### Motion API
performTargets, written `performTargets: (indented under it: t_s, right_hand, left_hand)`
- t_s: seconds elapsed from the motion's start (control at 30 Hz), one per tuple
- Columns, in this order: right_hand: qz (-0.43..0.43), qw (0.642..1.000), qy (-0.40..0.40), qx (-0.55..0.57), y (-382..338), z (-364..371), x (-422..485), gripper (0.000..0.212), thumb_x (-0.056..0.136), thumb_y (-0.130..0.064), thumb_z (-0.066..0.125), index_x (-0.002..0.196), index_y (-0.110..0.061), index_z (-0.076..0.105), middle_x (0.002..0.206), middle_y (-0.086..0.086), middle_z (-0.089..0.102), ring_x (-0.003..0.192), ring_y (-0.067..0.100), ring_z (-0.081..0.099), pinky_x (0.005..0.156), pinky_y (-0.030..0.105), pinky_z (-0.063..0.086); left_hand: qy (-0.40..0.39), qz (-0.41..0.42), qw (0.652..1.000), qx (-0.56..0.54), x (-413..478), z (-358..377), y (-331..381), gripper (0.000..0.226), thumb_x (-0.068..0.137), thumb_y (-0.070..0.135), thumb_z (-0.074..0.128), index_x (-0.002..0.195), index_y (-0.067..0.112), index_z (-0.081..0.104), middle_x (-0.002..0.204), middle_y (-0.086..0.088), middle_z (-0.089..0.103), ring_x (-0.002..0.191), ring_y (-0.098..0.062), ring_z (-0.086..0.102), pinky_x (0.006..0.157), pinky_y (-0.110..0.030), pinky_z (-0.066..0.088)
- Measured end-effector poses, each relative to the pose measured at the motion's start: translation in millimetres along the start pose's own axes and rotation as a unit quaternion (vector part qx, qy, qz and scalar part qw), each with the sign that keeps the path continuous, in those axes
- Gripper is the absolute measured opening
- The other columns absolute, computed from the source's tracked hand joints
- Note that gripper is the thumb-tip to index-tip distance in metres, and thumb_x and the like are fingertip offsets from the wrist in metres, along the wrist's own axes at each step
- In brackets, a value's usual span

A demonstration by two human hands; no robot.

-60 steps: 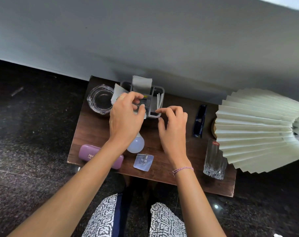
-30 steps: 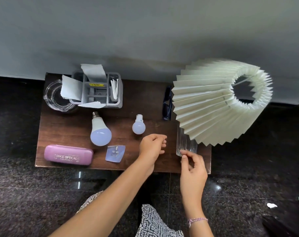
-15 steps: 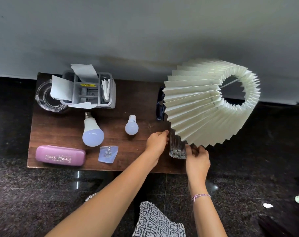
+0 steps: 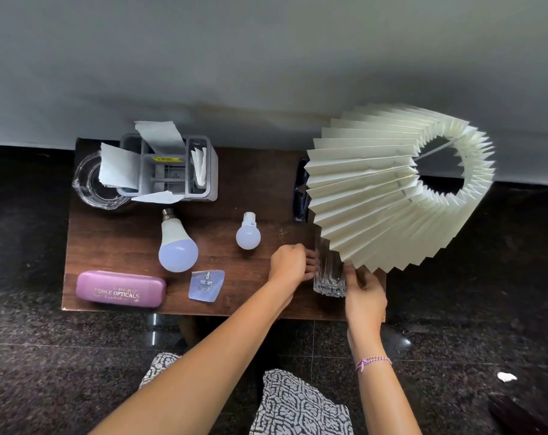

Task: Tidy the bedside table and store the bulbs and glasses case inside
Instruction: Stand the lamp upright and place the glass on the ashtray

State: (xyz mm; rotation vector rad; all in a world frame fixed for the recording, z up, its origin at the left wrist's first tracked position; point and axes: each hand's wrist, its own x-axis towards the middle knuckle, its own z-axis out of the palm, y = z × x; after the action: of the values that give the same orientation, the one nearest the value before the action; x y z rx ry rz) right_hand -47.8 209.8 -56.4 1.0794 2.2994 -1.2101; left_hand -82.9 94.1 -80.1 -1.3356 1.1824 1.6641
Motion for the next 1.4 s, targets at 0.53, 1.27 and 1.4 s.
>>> performTargets:
  t_s: [0.53, 1.27, 1.4]
  right_hand:
    - [-0.041, 0.994, -0.077, 0.061, 1.9, 7.1, -53.5, 0.028, 0.086, -0.041, 0.061, 0.109, -0.026, 0.067, 0.086, -0.024, 0.064, 0.076, -0.022, 0.057, 0.062, 0.003, 0.042]
    - [-0.053, 0.873, -0.470, 0.116, -48.9, 99.2, -157.7, 0.039, 0.092, -0.028, 0.051, 0.129, -0.016, 0.056, 0.121, 0.003, 0.067, 0.114, 0.017, 0.062, 0.098, 0.032, 0.049]
    - [-0.079, 0.897, -0.429, 0.063, -70.4, 123.4, -176.1, 0.024, 0.092, -0.024, 0.056, 0.114, -0.026, 0.068, 0.116, -0.001, 0.061, 0.112, 0.012, 0.061, 0.100, 0.035, 0.046]
  left_hand:
    - [0.031, 0.010, 0.999, -0.015, -43.7, -55.0, -13.4, 0.037, 0.097, 0.009, 0.034, 0.073, 0.002, 0.061, 0.075, -0.014, 0.063, 0.071, -0.024, 0.064, 0.076, -0.037, 0.057]
    - [0.049, 0.077, 0.982, 0.163, -125.3, -264.2, 31.7, 0.042, 0.077, 0.033, 0.060, 0.081, -0.006, 0.071, 0.069, -0.022, 0.072, 0.070, -0.032, 0.073, 0.068, -0.036, 0.060]
    - [0.058, 0.083, 0.981, 0.162, -134.5, -297.3, 39.6, 0.037, 0.084, 0.023, 0.053, 0.079, -0.011, 0.068, 0.067, -0.022, 0.071, 0.064, -0.030, 0.072, 0.057, -0.030, 0.060]
